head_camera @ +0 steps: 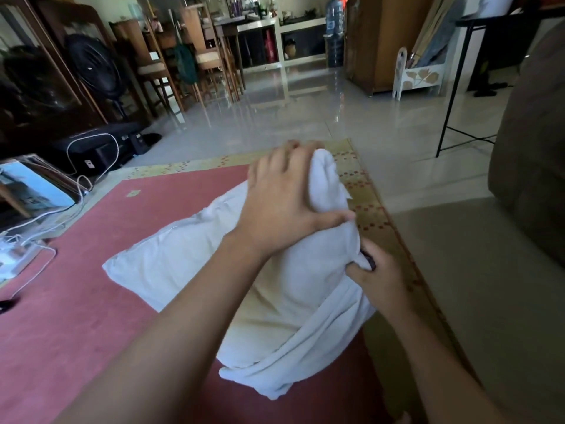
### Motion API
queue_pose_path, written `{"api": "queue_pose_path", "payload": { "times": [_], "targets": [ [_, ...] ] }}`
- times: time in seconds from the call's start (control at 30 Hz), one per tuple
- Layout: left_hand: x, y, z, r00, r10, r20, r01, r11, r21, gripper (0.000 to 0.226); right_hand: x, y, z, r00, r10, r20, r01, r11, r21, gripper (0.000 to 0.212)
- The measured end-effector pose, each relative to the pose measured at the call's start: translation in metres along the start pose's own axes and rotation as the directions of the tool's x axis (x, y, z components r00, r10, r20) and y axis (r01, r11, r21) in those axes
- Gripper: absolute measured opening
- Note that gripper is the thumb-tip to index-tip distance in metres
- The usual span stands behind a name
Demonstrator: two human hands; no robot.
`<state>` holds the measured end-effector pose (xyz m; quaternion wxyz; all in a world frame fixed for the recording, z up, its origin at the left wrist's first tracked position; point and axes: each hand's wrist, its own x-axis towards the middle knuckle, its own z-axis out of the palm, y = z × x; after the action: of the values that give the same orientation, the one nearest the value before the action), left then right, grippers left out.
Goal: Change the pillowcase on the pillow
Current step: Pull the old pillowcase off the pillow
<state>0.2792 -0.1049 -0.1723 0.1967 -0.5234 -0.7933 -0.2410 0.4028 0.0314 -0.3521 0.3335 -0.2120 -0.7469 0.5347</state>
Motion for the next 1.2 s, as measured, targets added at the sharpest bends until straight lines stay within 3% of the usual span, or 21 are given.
{"api": "queue_pose_path", "payload": {
  "times": [0.07,0.13,0.2,0.27,0.5,0.7,0.93,1.2],
  "targets": [
    [0.007,0.023,0.005,0.993,0.012,0.115,-0.033,0.982,0.185,0.096,-0.002,-0.001,0.005,1.000,-0.017,0.012,0.018,0.997,-0.081,0.044],
    [0.007,0.028,0.014,0.986,0.029,0.167,-0.088,0.931,0.355,0.067,-0.004,0.002,0.007,0.998,-0.025,-0.061,0.015,0.985,-0.169,0.040],
    [0.002,0.019,0.019,0.984,0.039,0.176,-0.102,0.926,0.362,0.040,-0.005,0.005,0.006,0.992,0.019,-0.129,-0.048,0.973,-0.224,0.039],
    [-0.005,0.007,0.021,0.981,0.040,0.191,-0.094,0.954,0.283,0.033,-0.003,0.007,0.003,0.984,0.098,-0.151,-0.130,0.967,-0.218,0.033],
    [-0.038,-0.042,-0.001,0.999,0.051,0.009,-0.051,0.999,0.010,0.046,0.002,0.024,-0.004,0.941,0.259,-0.218,-0.293,0.945,-0.145,0.024],
    [-0.053,-0.068,-0.021,0.975,-0.220,0.011,0.219,0.962,-0.162,0.059,-0.004,0.028,-0.007,0.900,0.364,-0.238,-0.399,0.910,-0.115,0.020],
    [-0.062,-0.101,-0.028,0.935,-0.351,-0.045,0.323,0.900,-0.292,0.060,-0.010,0.037,-0.006,0.877,0.430,-0.213,-0.454,0.887,-0.081,0.016],
    [-0.064,-0.123,-0.033,0.901,-0.417,-0.117,0.374,0.885,-0.278,0.058,-0.009,0.040,-0.007,0.828,0.547,-0.122,-0.533,0.836,0.128,0.037]
  ]
}}
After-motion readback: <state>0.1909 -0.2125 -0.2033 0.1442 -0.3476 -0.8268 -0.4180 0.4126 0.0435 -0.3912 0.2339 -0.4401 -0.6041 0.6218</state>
